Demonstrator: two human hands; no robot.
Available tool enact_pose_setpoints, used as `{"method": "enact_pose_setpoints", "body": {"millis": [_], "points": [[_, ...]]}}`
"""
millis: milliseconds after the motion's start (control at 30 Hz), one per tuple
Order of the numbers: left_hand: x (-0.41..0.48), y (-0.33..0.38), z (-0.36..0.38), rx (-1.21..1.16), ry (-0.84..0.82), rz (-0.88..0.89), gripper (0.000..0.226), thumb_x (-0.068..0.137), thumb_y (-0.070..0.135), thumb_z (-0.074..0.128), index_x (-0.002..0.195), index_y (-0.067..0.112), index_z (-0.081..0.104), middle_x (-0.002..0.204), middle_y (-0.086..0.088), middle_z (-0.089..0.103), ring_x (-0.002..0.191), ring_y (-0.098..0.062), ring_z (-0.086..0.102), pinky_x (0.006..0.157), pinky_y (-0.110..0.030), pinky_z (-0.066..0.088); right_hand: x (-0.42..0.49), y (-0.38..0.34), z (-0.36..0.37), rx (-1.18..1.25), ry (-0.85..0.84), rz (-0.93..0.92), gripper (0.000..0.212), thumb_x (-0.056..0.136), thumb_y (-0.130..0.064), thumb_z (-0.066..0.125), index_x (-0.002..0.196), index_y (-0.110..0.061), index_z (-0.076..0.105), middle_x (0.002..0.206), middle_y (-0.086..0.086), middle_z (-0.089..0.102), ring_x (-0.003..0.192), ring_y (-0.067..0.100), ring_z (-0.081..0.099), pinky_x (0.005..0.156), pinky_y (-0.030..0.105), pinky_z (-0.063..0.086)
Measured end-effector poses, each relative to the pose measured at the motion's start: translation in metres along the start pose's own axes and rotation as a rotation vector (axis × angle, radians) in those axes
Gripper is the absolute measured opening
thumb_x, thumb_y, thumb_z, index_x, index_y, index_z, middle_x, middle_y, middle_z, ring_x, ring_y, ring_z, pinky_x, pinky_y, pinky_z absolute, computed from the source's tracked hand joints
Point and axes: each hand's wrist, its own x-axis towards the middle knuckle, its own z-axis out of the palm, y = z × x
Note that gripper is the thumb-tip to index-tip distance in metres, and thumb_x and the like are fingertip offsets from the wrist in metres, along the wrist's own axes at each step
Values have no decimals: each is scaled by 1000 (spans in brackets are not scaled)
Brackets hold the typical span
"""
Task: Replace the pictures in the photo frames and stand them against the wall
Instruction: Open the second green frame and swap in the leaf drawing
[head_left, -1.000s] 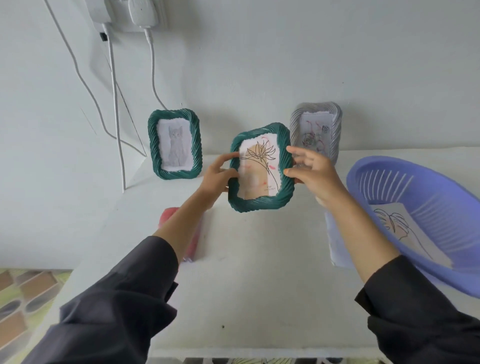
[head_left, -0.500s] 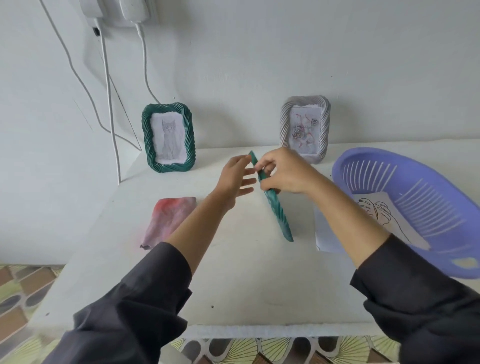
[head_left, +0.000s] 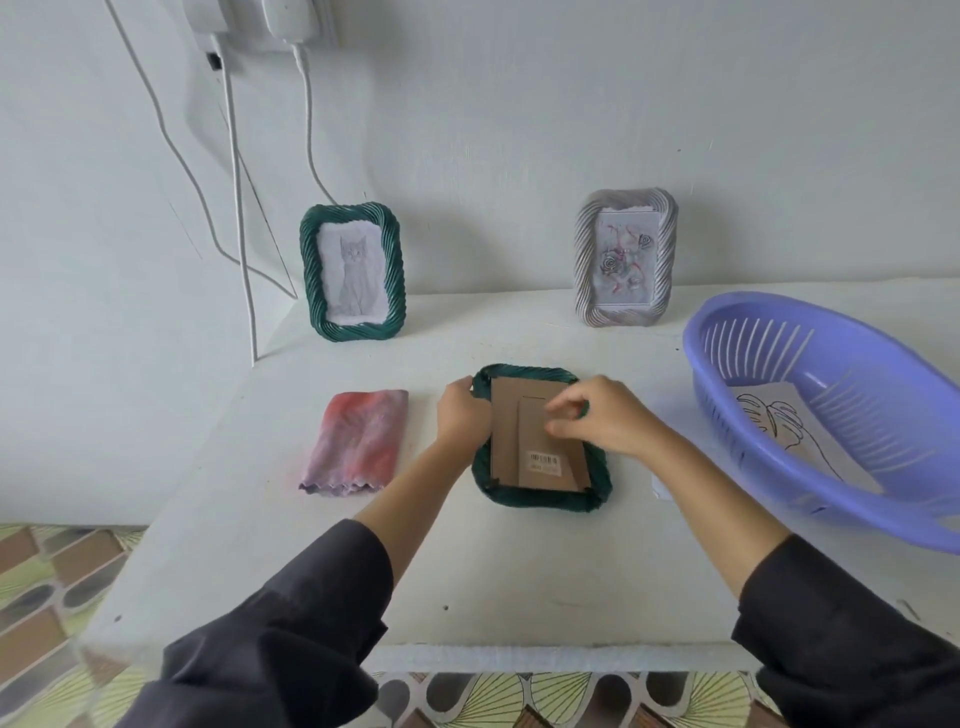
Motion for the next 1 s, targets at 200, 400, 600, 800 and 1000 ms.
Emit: {"method": "enact_pose_setpoints", "body": {"millis": [200, 400, 600, 800, 1000], "points": [[-5, 10, -2, 340, 12, 76, 31, 80, -8, 36, 56, 10, 29, 59, -3, 36, 52, -16, 33, 43, -25, 22, -4, 16, 13, 30, 31, 18, 34, 77, -26, 74, 110, -17, 68, 75, -20, 46, 83, 9, 48, 62, 11, 33], [11, 11, -4, 499, 8, 111, 31, 79, -5, 39, 52, 9, 32, 56, -4, 35, 50, -16, 32, 44, -25, 26, -1, 21, 14, 83, 18, 53, 29, 76, -24, 75, 104, -17, 69, 73, -8, 51, 74, 11, 51, 62, 17, 37], [28, 6, -9, 488, -33, 191, 43, 91, 11, 48, 134, 9, 47, 131, -16, 52, 121, -27, 49, 101, -32, 37, 28, 39, -3, 128, 288, 123, 22, 87, -16, 60, 106, -16, 71, 97, 10, 63, 83, 16, 52, 70, 23, 40], [38, 5, -16, 415, -108, 229, 30, 90, 15, 58, 119, 14, 64, 114, -13, 64, 97, -22, 56, 78, -23, 39, 51, 51, 2, 40, 247, 65, 20, 86, -10, 61, 102, -10, 72, 110, 10, 67, 89, 18, 56, 78, 20, 36], [47, 3, -16, 427, -117, 283, 28, 84, 20, 67, 110, 7, 67, 95, -9, 66, 83, -14, 53, 66, -19, 39, 56, 53, -4, 37, 206, 11, 17, 83, -8, 64, 96, -5, 74, 99, 9, 72, 64, -2, 49, 62, 14, 38]]}}
